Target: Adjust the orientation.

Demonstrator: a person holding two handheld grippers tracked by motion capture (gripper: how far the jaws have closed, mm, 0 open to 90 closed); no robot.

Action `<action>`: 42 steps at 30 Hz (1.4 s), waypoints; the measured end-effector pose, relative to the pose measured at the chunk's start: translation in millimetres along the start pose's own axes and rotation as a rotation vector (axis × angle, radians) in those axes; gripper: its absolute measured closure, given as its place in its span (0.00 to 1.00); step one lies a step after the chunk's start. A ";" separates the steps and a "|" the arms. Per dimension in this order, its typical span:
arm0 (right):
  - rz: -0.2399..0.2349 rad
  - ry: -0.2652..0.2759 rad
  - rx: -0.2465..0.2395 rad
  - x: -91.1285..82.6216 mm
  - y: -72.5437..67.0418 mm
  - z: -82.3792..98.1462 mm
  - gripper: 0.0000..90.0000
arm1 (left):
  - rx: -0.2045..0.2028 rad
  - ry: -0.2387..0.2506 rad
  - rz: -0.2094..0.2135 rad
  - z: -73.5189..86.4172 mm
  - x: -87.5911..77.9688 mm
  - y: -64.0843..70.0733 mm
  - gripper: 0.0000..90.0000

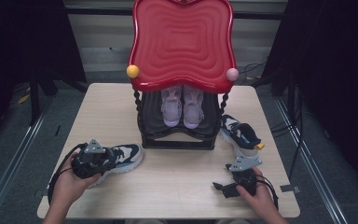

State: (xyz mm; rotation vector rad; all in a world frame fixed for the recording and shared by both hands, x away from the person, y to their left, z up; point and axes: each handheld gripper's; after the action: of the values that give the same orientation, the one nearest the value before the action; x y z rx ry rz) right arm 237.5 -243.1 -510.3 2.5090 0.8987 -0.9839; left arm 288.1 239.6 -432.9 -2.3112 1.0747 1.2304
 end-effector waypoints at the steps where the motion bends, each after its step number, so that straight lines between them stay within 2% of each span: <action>1: 0.000 0.000 0.000 0.0 0.0 0.0 0.13 | -0.018 0.011 -0.009 -0.3 -1.8 0.1 0.88; 2: 0.000 0.000 0.000 0.0 0.0 0.0 0.13 | -0.043 0.031 -0.032 -0.4 -4.0 -0.7 0.89; 4: 0.000 0.000 0.000 0.0 0.0 0.0 0.13 | -0.071 0.034 -0.054 -0.1 -5.1 -3.0 0.89; 9: -0.001 0.000 0.000 0.1 0.0 -0.1 0.13 | -0.129 0.069 -0.134 -2.5 -0.9 -8.4 0.89; 12: -0.001 0.000 -0.001 0.1 0.1 -0.1 0.13 | -0.175 0.086 -0.154 -4.5 4.2 -10.4 0.89; 14: -0.001 0.000 -0.001 0.1 0.1 -0.1 0.13 | -0.178 0.081 -0.159 -6.1 7.5 -8.2 0.89; 15: -0.001 0.000 0.001 0.1 0.0 -0.1 0.13 | -0.177 0.071 -0.144 -6.4 8.8 -7.1 0.88; 17: -0.002 0.000 -0.001 0.1 0.1 -0.1 0.13 | -0.187 0.102 -0.105 -4.8 10.2 -5.0 0.82; 21: -0.001 0.000 0.001 0.1 -0.1 -0.1 0.13 | -0.167 0.117 -0.088 -2.4 2.5 -4.9 0.70; 24: -0.002 0.000 0.001 0.1 -0.1 -0.1 0.13 | -0.137 0.082 -0.087 0.6 -5.5 -6.6 0.61; 25: -0.001 -0.001 0.001 0.0 -0.1 -0.1 0.13 | -0.131 0.084 -0.083 2.0 -7.3 -6.6 0.59; 26: -0.001 0.000 -0.001 0.1 0.1 -0.1 0.13 | -0.114 0.056 -0.069 3.5 -9.7 -7.6 0.56; 27: -0.002 0.000 0.001 0.1 -0.1 -0.1 0.13 | -0.116 0.044 -0.077 6.0 -10.4 -6.7 0.56; 29: -0.001 -0.001 0.001 0.1 -0.1 -0.1 0.13 | -0.118 0.031 -0.065 8.3 -12.1 -7.2 0.56; 32: -0.001 0.000 -0.001 0.1 0.1 -0.1 0.13 | -0.119 0.008 -0.025 7.9 -12.7 -3.4 0.66; 33: -0.001 0.000 0.001 0.1 -0.1 -0.1 0.13 | -0.117 0.005 -0.034 6.9 -11.9 -0.9 0.64; 37: -0.001 0.000 0.001 0.1 -0.1 -0.1 0.13 | -0.110 -0.026 -0.025 -1.2 -8.0 8.4 0.62; 40: -0.001 -0.001 0.001 0.1 -0.1 -0.1 0.13 | -0.154 0.002 0.015 -3.4 -5.4 10.0 0.64; 41: -0.002 0.000 0.000 0.1 0.0 -0.1 0.13 | -0.162 0.007 0.017 -4.3 -4.4 10.8 0.66; 42: -0.001 0.000 0.001 0.1 0.0 -0.1 0.13 | -0.150 -0.002 0.008 -5.0 -4.2 10.5 0.67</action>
State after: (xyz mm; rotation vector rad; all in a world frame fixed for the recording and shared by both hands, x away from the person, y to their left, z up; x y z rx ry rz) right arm 237.5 -243.0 -510.3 2.5092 0.8996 -0.9854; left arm 281.7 231.7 -425.8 -2.4170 1.0240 1.3594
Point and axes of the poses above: each handheld gripper's, and its own axes: x roughly forward along the jaws, z roughly out of its underside, y roughly to its right, and after that the axes turned 6 degrees about z, right-handed
